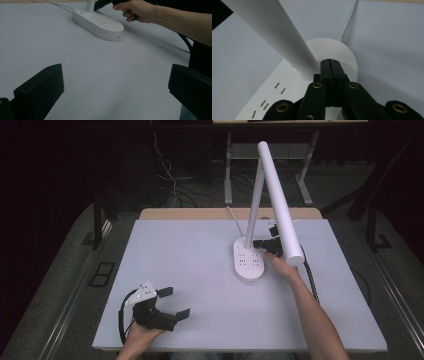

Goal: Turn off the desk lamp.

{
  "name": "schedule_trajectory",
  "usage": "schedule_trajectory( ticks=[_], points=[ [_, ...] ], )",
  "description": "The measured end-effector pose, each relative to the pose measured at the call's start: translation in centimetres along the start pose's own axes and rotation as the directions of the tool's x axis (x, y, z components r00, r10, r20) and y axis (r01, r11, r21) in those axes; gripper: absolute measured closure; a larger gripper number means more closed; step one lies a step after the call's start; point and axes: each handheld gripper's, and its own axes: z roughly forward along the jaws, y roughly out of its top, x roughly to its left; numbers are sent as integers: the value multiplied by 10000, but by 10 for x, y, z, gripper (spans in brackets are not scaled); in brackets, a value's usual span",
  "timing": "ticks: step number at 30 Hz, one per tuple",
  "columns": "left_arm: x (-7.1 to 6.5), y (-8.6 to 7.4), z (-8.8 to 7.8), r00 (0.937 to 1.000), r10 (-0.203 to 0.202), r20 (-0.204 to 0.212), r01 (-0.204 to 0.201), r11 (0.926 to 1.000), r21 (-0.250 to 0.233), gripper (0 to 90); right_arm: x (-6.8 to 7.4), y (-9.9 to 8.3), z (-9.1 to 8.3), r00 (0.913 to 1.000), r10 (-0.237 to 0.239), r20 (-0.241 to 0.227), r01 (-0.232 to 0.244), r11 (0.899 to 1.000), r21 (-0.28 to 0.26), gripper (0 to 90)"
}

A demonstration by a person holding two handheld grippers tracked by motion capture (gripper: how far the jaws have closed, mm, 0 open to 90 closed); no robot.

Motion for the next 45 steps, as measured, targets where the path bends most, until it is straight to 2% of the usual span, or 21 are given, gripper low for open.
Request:
schedule_trajectory(
  ticks=[4,6,11,26,36,43,45],
  points=[
    [0,0,0,10000,-5,-7,5,10000,-9,0,0,0,0,10000,57,-3,-57,10000,5,900],
    [1,0,0,10000,-31,-11,31,10000,-22,0,2,2,0,9999,-94,112,94,10000,17,900],
    [1,0,0,10000,-11,-14,11,10000,-16,0,2,3,-1,9997,-116,237,115,9999,35,900],
    [0,0,0,10000,25,16,-25,10000,20,0,0,1,-1,9996,-65,268,66,10000,-44,900],
    [1,0,0,10000,3,0,-3,10000,-3,0,4,0,-1,9984,-165,549,174,9997,-147,900],
    [1,0,0,10000,-17,4,17,10000,-19,0,7,0,-2,9984,-237,523,245,9996,-146,900],
    [1,0,0,10000,10,11,-10,10000,-28,0,8,1,-5,9988,-163,467,177,9994,-308,900]
  ],
)
